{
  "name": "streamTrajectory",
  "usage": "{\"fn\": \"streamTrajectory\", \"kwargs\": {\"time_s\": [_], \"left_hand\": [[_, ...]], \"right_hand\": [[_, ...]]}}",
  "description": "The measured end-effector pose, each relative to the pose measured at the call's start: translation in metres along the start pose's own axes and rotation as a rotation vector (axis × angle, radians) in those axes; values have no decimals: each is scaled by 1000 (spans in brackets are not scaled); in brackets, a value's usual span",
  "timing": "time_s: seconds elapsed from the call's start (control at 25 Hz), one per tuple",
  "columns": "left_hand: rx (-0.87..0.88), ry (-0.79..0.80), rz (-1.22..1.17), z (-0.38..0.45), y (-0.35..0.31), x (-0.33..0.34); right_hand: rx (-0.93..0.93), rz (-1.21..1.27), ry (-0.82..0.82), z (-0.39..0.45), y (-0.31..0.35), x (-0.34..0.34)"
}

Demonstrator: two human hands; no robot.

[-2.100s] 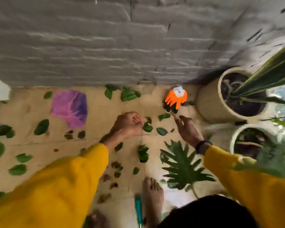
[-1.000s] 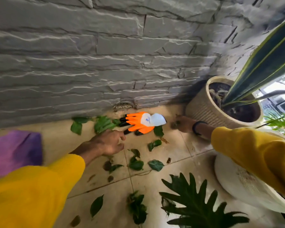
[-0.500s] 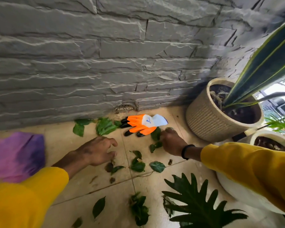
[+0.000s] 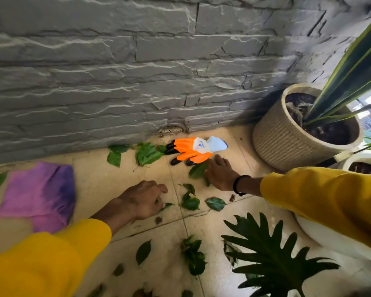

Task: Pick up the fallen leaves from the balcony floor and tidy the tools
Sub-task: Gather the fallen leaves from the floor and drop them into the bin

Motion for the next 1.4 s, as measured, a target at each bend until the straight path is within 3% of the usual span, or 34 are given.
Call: {"fn": "streamTrajectory", "kwargs": {"time_s": [0.2,0.28,0.32,0.4,0.44,0.52,0.56,0.6,0.68,0.76,0.84,0.88,0.96,1.08,1.28,1.4], "left_hand": [[46,234,141,-38,-42,-5],[35,228,63,-63,-64,-19],[38,163,-51,-74,-74,-28],[28,-78,-386,-89,-84,-40],[-27,-187,-567,-92,-83,-41],[-242,-322,-951,-84,-76,-22],[-368,-325,-1148,-77,-76,-9],[-461,-286,-1325,-68,-82,3],[-519,-206,-1581,-46,-99,10],[-494,-177,-1747,-30,-113,10],[-500,-198,-1823,-18,-116,17],[-537,-210,-1833,-15,-115,27],[-627,-235,-1831,-14,-108,49],[-709,-263,-1841,-17,-96,74],[-734,-244,-1935,-23,-88,91],[-708,-255,-2040,-18,-87,94]], "right_hand": [[-279,-117,103,-56,26,12],[-306,-175,96,-67,28,0],[-281,-219,83,-57,29,-19],[-16,-217,152,-40,23,-68],[36,-224,264,-30,15,-88],[152,-86,319,-52,8,-99],[270,63,360,-81,-4,-72],[233,195,277,-126,7,-28],[243,240,320,-233,38,106],[214,190,306,-250,45,125],[167,335,148,-159,34,24],[252,496,63,-118,24,3],[311,460,-110,-102,9,-10],[262,554,-169,-103,9,3],[241,363,-7,-89,7,1],[165,303,7,-80,18,8]]}}
Point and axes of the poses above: each hand's wrist, its own z-axis towards the middle knuckle, its own x-axis out of the palm, y = z × x, the point moved 4 cm from there along z, towards the middle knuckle, and after that the axes turned 10 degrees about z, right-handed, at the moved point
